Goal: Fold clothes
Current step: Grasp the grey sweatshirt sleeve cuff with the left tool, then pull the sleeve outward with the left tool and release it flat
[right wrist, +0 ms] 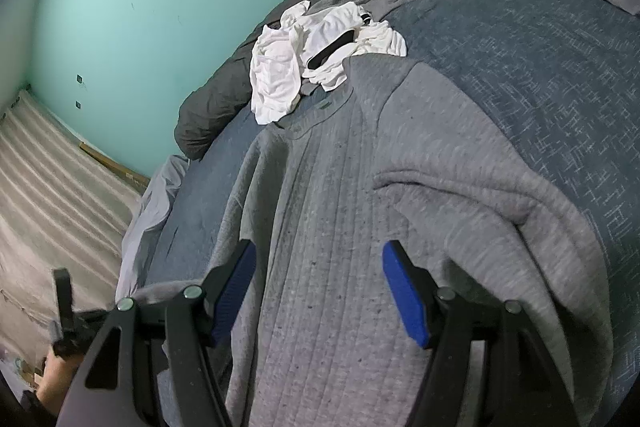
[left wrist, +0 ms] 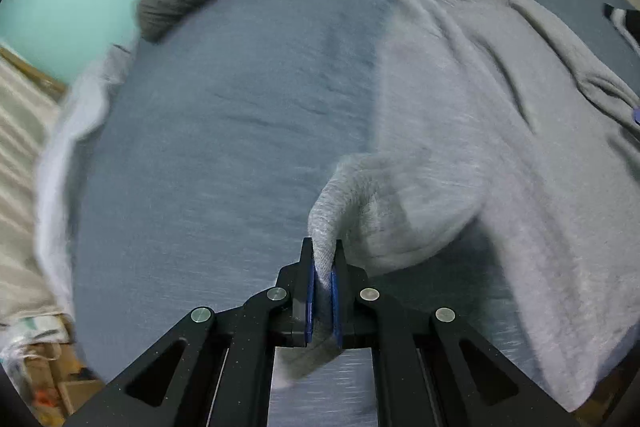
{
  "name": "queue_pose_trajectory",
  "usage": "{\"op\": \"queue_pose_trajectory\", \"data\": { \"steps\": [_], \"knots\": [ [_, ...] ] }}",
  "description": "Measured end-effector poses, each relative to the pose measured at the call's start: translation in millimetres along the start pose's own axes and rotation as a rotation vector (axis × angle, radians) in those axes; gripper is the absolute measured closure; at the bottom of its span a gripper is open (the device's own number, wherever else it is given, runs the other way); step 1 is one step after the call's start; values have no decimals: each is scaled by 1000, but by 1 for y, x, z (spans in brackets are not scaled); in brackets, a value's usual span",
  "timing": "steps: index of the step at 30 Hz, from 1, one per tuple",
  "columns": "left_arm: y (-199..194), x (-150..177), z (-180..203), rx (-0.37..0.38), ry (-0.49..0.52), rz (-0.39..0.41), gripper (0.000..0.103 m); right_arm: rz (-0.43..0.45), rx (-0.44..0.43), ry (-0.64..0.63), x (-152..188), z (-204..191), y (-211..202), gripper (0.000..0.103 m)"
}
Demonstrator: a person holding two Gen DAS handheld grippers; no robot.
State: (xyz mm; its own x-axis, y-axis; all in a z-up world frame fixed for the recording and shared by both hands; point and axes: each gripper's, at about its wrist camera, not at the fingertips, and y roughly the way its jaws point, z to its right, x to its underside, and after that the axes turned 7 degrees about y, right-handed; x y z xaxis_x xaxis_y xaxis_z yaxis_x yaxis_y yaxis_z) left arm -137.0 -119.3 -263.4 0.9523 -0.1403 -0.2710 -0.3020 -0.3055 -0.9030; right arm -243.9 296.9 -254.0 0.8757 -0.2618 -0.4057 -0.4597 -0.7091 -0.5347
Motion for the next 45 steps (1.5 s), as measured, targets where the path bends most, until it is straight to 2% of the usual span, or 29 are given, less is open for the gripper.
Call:
{"op": "queue_pose_trajectory", "data": {
  "steps": [3, 5, 6, 7, 9, 11, 12, 15, 18, 25, 29, 30, 32, 33, 35, 36, 40, 45],
  "knots": [
    [34, 8, 25, 93, -1, -36, 94, -2, 2, -3, 1, 0, 1, 36],
    [51, 18, 33, 209, -42, -59, 80, -1, 1, 0, 0, 1, 1, 36],
    [51, 22, 31, 233, -63, -50, 65, -1, 1, 2, 0, 1, 1, 36],
    [50, 26, 29, 255, -83, -39, 59, -1, 1, 3, 0, 2, 1, 36],
    [45, 34, 19, 294, -137, -7, 58, 0, 1, 6, -1, 2, 1, 36],
    [36, 40, 2, 329, -208, 36, 49, 0, 1, 9, -1, 3, 1, 36],
    [30, 44, -9, 331, -237, 67, 41, 0, 0, 11, -2, 3, 1, 36],
    [24, 57, -44, 193, -296, 99, 40, 0, 3, 11, -2, 4, 1, 36],
    [41, 78, -66, 211, -378, 40, 40, -5, 5, 5, 0, 3, 3, 36],
    [79, 112, -70, 200, -351, -59, 40, -9, 10, 3, 1, 3, 5, 36],
    [88, 123, -69, 213, -357, -56, 40, -10, 12, 6, 1, 4, 6, 36],
    [90, 126, -69, 218, -357, -56, 40, -11, 13, 6, 1, 4, 7, 36],
    [91, 130, -67, 227, -355, -50, 51, -11, 14, 8, 1, 5, 7, 36],
    [90, 131, -64, 229, -347, -44, 66, -12, 15, 8, 2, 5, 8, 36],
    [87, 130, -58, 232, -322, -35, 80, -15, 17, 11, 2, 6, 9, 36],
    [85, 130, -54, 233, -306, -32, 90, -16, 18, 15, 2, 7, 9, 36],
    [77, 127, -44, 233, -252, -19, 95, -21, 23, 30, 3, 10, 10, 36],
    [55, 131, -59, 189, -270, 20, 96, -16, 21, 29, 2, 9, 9, 36]
  ]
}}
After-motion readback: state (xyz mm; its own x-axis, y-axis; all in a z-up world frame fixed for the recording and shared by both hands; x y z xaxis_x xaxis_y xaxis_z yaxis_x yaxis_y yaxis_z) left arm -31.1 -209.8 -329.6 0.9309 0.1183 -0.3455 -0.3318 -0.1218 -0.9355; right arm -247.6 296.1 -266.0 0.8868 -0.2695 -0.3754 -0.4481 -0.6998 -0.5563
